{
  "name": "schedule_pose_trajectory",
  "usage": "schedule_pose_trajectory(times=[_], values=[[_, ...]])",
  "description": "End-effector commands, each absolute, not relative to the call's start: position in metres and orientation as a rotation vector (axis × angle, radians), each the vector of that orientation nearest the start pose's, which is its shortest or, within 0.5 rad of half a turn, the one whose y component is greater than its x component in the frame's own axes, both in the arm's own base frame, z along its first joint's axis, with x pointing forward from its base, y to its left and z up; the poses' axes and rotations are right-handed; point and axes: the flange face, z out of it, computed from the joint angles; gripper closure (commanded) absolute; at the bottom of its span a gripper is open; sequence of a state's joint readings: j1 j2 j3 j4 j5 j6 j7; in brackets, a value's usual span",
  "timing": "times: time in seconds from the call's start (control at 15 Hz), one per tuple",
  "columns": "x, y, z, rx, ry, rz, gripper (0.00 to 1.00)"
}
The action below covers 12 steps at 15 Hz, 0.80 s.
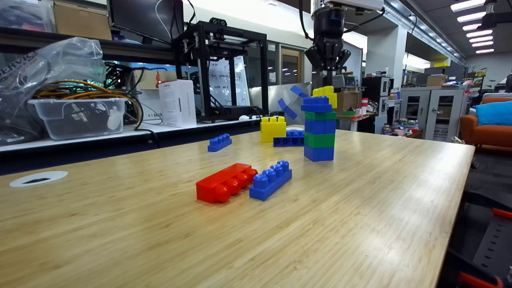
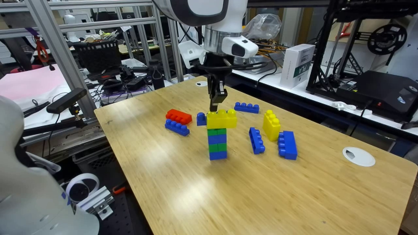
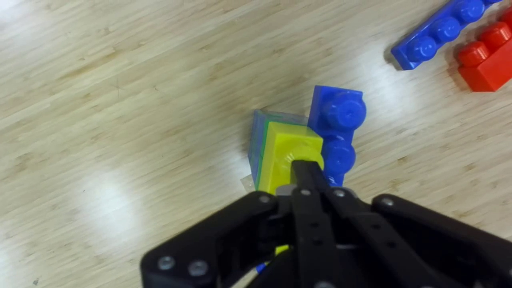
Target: Pick the yellow block and put it on the green block
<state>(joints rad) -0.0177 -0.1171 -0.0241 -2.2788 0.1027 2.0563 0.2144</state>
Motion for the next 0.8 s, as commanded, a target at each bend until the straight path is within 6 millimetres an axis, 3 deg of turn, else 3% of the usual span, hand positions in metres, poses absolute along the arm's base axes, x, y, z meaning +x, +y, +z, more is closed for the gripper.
schedule_pose_trajectory(times=[0.0,0.73], values=[[0.485,-0.0141,0.3903,-3.026,0.429,0.172,1.0],[0.4789,-0.0144,0.3815,-3.025,0.412,0.183,1.0]])
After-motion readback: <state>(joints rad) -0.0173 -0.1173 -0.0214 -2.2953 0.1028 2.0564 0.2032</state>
